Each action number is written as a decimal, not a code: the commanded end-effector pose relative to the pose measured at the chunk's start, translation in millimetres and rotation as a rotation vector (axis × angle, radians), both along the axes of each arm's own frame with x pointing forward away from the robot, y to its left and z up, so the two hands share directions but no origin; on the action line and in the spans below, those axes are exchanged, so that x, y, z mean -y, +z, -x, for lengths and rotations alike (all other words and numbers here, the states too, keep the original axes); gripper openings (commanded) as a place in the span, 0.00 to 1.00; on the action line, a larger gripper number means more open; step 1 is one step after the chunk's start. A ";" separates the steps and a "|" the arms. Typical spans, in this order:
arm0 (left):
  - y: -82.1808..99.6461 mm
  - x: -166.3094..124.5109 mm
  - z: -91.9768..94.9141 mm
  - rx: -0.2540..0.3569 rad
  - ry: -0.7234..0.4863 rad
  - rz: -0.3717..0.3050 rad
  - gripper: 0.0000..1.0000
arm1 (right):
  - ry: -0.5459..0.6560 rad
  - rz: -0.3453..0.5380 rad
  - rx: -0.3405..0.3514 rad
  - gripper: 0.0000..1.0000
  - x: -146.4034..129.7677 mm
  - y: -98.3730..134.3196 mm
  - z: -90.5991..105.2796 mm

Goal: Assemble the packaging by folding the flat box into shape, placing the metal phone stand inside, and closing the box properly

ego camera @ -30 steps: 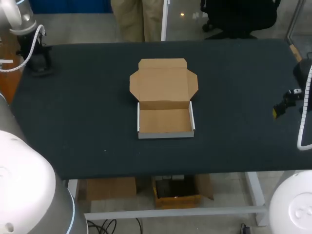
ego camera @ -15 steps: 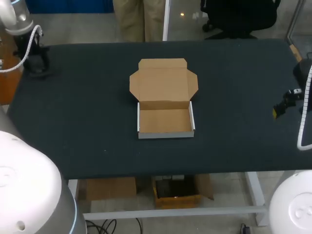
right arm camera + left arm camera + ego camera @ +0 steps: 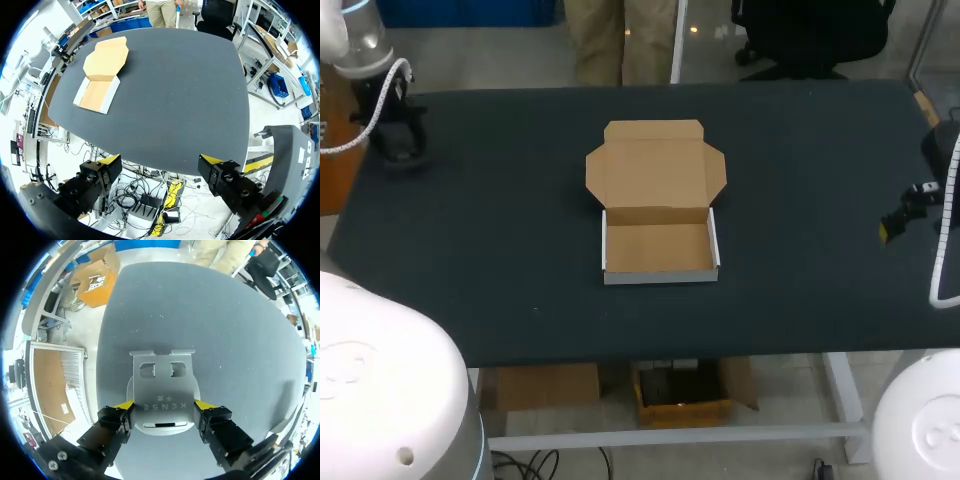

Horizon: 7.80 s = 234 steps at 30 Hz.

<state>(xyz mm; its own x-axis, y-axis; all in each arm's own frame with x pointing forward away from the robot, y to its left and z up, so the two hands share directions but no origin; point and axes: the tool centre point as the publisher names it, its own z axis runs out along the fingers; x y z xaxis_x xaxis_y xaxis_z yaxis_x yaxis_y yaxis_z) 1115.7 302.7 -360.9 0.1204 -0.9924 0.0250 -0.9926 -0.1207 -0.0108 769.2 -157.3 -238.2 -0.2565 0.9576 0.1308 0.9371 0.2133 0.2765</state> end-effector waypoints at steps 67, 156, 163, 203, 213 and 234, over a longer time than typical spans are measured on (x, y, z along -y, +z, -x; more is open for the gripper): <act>71.4 150.6 145.4 0.437 -0.546 0.051 0.00 | 0.953 -0.239 0.480 1.00 -63.5 -0.2 0.1; 34.0 433.5 223.2 0.296 -1.000 0.168 0.00 | 0.972 -0.143 0.453 1.00 -102.7 -69.3 -35.9; 14.9 450.4 220.8 0.301 -1.006 0.167 0.00 | 0.972 -0.143 0.453 1.00 -102.7 -69.3 -35.9; -42.1 484.1 184.7 0.297 -0.966 0.036 1.00 | 0.972 -0.143 0.453 1.00 -102.7 -69.3 -35.9; -25.6 478.5 199.0 0.308 -0.920 0.050 1.00 | 0.972 -0.143 0.453 1.00 -102.7 -69.3 -35.9; -8.0 501.2 209.8 0.234 -0.475 0.029 1.00 | 0.972 -0.143 0.453 1.00 -102.7 -69.3 -35.9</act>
<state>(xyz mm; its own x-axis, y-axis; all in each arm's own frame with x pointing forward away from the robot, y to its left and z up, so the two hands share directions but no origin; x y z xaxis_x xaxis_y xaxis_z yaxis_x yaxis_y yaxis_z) 901.5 -193.2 -367.0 -0.4022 -0.9151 0.0299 -0.8877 0.3817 -0.2574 805.6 -53.5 -307.7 -0.9503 0.3027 -0.0724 0.1908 0.7503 0.6330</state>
